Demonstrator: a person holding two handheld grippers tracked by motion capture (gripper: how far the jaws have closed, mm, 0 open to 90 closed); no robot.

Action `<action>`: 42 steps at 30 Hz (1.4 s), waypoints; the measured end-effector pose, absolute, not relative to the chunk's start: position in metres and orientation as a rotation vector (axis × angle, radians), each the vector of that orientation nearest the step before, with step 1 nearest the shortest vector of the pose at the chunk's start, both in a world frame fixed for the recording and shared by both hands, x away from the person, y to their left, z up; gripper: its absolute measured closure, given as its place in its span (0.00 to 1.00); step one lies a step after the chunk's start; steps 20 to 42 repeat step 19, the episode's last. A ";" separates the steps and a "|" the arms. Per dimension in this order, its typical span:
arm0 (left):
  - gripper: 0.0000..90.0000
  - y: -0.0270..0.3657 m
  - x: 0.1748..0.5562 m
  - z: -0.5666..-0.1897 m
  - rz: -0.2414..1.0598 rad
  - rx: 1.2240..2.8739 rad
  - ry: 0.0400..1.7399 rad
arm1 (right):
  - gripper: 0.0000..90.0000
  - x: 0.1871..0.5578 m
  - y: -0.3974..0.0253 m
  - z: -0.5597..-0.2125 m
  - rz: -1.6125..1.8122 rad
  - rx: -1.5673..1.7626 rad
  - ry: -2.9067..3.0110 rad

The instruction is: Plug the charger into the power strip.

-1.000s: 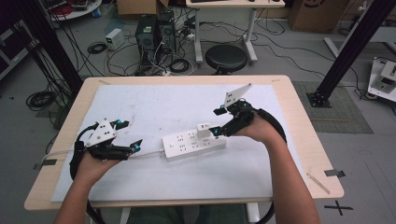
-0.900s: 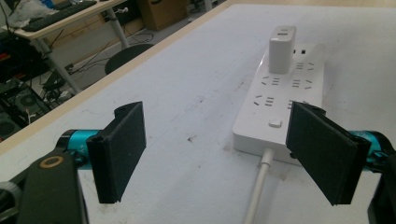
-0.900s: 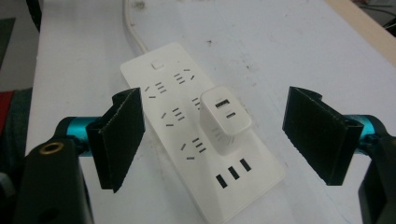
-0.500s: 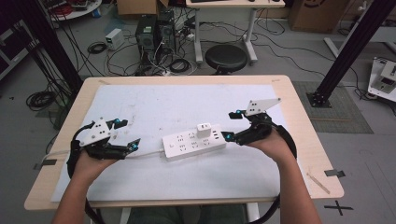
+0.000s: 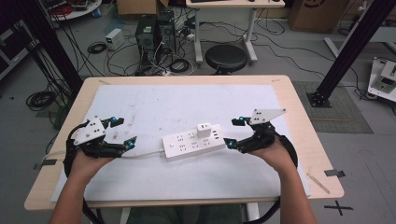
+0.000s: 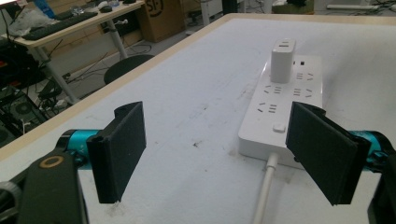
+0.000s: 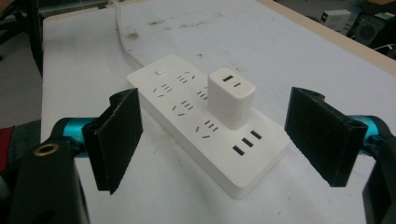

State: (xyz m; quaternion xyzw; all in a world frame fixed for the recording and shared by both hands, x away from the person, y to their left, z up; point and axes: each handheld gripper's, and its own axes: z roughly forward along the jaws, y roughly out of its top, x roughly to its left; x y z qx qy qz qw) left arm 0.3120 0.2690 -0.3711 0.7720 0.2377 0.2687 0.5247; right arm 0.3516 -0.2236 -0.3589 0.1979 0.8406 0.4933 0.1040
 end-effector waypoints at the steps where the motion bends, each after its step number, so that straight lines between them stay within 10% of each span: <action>1: 0.22 0.269 0.312 -0.371 0.640 1.846 0.571 | 0.22 0.352 -0.224 -0.358 1.449 0.587 2.482; 42: 0.22 0.267 0.313 -0.369 0.644 1.863 0.559 | 0.22 0.353 -0.224 -0.357 1.461 0.580 2.486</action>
